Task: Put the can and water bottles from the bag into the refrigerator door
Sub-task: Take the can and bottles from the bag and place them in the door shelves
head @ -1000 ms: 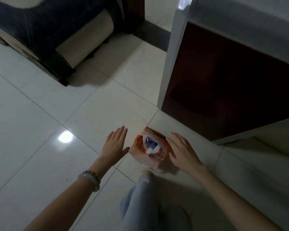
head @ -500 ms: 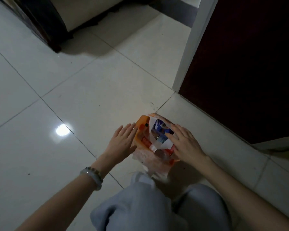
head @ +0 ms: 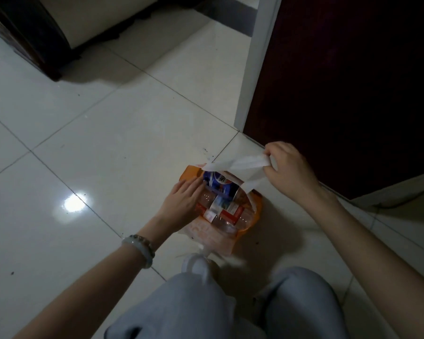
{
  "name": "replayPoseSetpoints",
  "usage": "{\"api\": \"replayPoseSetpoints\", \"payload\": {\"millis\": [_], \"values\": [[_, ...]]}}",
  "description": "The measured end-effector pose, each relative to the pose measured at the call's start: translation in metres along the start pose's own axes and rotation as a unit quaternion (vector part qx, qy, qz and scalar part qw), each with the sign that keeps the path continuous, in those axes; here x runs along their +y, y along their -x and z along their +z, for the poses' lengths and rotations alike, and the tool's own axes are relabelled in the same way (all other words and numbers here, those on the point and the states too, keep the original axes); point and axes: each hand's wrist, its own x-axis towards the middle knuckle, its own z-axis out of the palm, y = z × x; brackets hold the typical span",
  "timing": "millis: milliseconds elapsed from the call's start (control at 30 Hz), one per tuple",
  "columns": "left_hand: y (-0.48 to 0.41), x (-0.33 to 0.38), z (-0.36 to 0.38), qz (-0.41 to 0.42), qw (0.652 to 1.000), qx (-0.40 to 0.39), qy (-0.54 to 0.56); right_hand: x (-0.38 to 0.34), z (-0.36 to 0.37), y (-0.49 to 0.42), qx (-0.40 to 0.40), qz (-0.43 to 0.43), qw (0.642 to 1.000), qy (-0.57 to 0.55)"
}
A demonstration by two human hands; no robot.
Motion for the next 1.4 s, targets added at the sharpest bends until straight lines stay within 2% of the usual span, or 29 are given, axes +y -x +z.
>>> {"api": "replayPoseSetpoints", "payload": {"millis": [100,400,467,667,900,1033,1167,1267,1400], "values": [[-0.012,0.004,0.005,0.015,1.000,0.011,-0.007,0.000,-0.010,-0.006,0.021,-0.033,0.999,0.021],[-0.038,0.001,0.017,0.032,0.999,0.007,-0.020,0.015,-0.011,0.008,-0.032,-0.117,0.992,0.046],[-0.045,-0.001,0.019,0.015,0.999,0.026,-0.013,0.022,-0.011,0.012,-0.048,-0.107,0.991,0.063],[-0.061,0.006,0.028,-0.024,0.999,-0.008,-0.027,0.029,0.002,0.022,-0.047,-0.076,0.990,0.111],[-0.051,0.020,0.028,-0.050,0.997,0.050,0.007,0.023,0.015,0.022,-0.055,-0.046,0.993,0.099],[-0.039,0.011,0.025,-0.066,0.992,0.049,0.096,0.016,0.019,0.020,-0.056,-0.034,0.994,0.085],[-0.013,0.008,0.002,-0.021,0.984,0.088,0.156,0.007,0.018,0.022,-0.044,-0.036,0.994,0.093],[0.007,0.013,-0.036,0.005,0.967,0.152,0.206,-0.014,0.016,0.025,-0.069,-0.086,0.993,0.035],[0.020,0.026,-0.088,0.025,0.951,0.198,0.237,-0.053,0.013,0.038,-0.145,-0.088,0.973,-0.156]]}}
